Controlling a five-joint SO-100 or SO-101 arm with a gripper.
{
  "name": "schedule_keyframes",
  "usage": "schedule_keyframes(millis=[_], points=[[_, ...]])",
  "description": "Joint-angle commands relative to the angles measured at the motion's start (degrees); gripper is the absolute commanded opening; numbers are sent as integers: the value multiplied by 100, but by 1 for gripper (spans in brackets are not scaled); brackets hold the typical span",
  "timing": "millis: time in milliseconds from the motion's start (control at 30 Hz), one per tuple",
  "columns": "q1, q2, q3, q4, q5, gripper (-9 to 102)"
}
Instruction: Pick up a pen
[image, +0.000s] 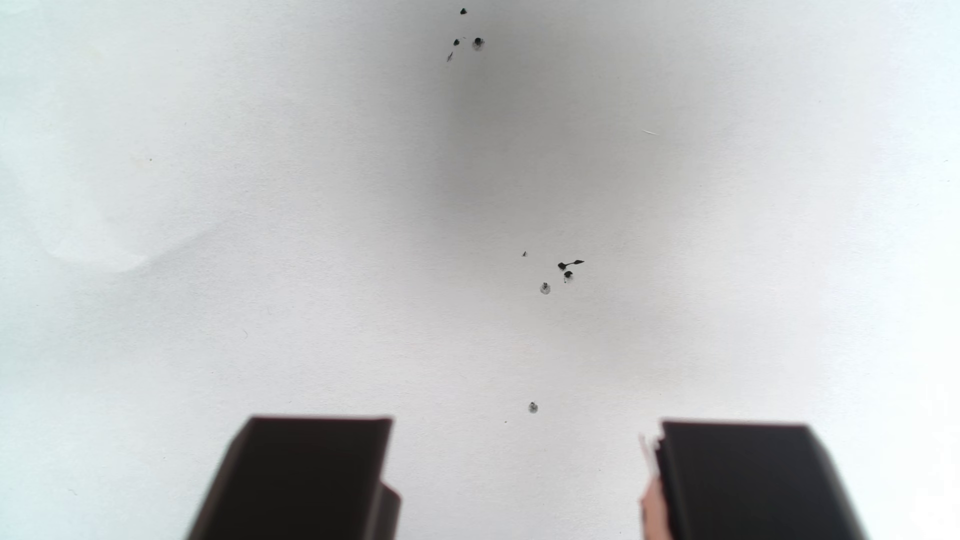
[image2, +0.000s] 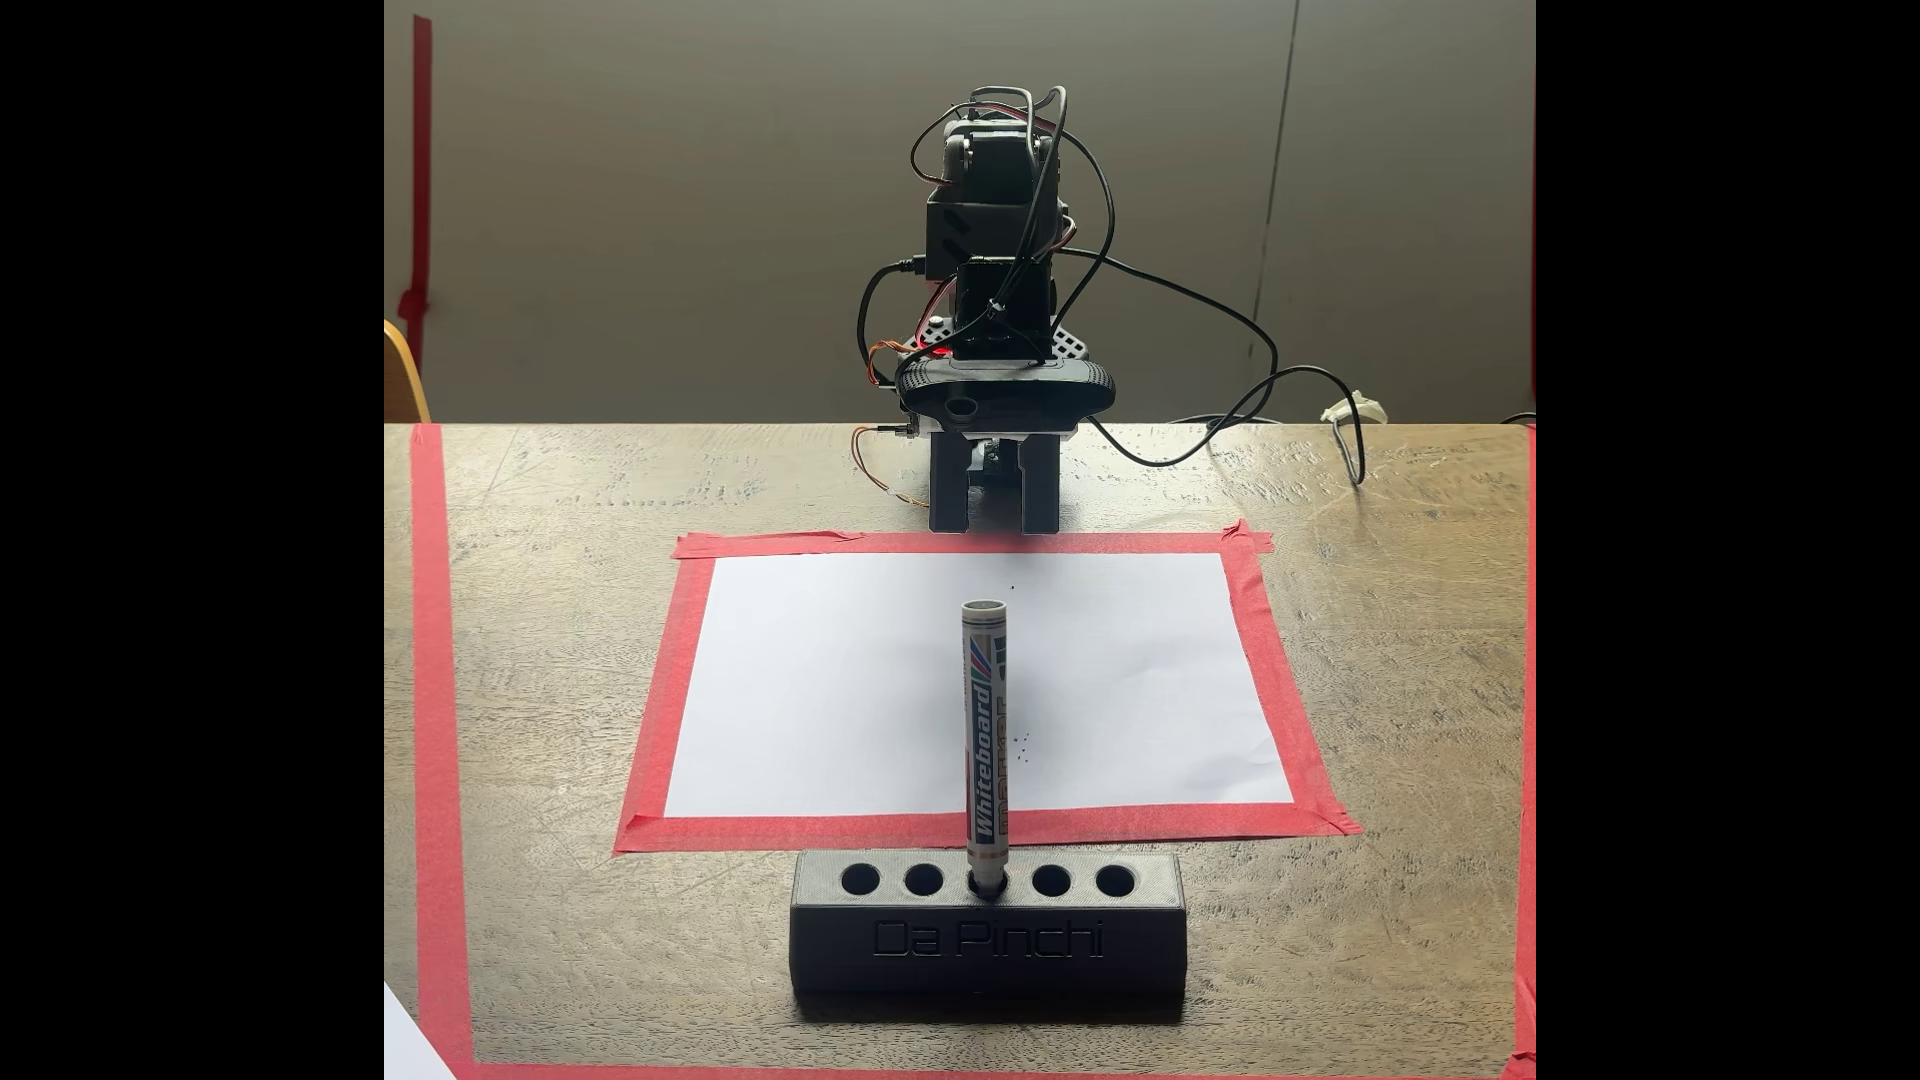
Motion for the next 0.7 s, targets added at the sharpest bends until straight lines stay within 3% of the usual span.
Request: schedule_keyframes(millis=[0, 667], points=[[9, 352, 62, 0, 9, 100], [-35, 352, 62, 0, 9, 100]])
